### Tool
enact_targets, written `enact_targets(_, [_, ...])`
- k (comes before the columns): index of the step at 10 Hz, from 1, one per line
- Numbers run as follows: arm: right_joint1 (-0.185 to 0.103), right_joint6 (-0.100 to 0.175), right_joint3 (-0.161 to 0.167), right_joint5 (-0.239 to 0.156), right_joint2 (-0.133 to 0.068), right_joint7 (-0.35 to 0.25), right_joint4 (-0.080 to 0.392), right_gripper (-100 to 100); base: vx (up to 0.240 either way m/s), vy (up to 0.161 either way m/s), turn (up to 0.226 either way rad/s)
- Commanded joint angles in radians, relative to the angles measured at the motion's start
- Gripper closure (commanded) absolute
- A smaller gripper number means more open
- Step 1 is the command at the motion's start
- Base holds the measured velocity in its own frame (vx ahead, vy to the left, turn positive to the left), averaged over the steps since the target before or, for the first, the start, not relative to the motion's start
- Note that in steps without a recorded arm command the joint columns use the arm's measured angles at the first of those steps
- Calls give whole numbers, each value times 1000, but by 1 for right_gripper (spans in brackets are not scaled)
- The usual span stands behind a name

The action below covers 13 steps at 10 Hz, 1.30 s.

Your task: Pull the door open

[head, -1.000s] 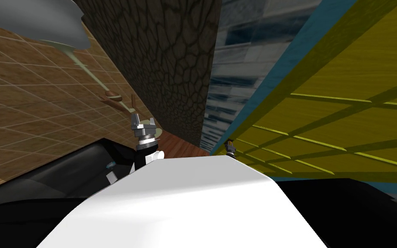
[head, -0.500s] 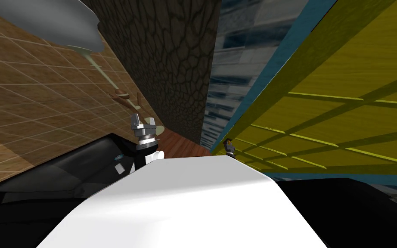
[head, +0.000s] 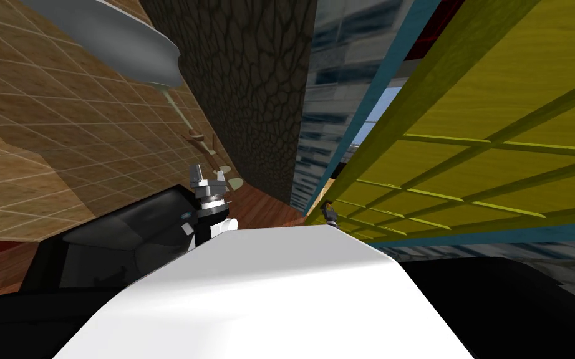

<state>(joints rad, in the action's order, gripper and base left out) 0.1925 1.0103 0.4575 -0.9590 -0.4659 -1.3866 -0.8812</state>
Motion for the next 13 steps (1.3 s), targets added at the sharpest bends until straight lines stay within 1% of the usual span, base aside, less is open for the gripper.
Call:
enact_targets(1, [7, 10, 16, 8, -10, -12, -4, 100, -131, -10, 75])
enact_targets(3, [19, 26, 42, 22, -27, -32, -10, 100, -244, -24, 107])
enact_targets(4, [29, 39, 64, 33, -41, -49, -15, 100, -233, -20, 108])
enact_targets(6, [43, 58, 94, 49, -61, -72, -22, 100, -264, -4, 112])
enact_targets(7, [46, 64, 103, 54, -67, -78, -24, 100, -235, -20, 79])
enact_targets(8, [38, 61, 96, 51, -63, -76, -15, 100, -104, -2, 17])
enact_targets(9, [46, 77, 118, 62, -74, -95, -11, 100, -166, -35, 104])
enact_targets(10, [49, 86, 127, 67, -81, -103, -9, 100, -252, -18, 139])
enact_targets(13, [62, 125, 169, 88, -109, -142, -1, 100, -249, -35, 135])
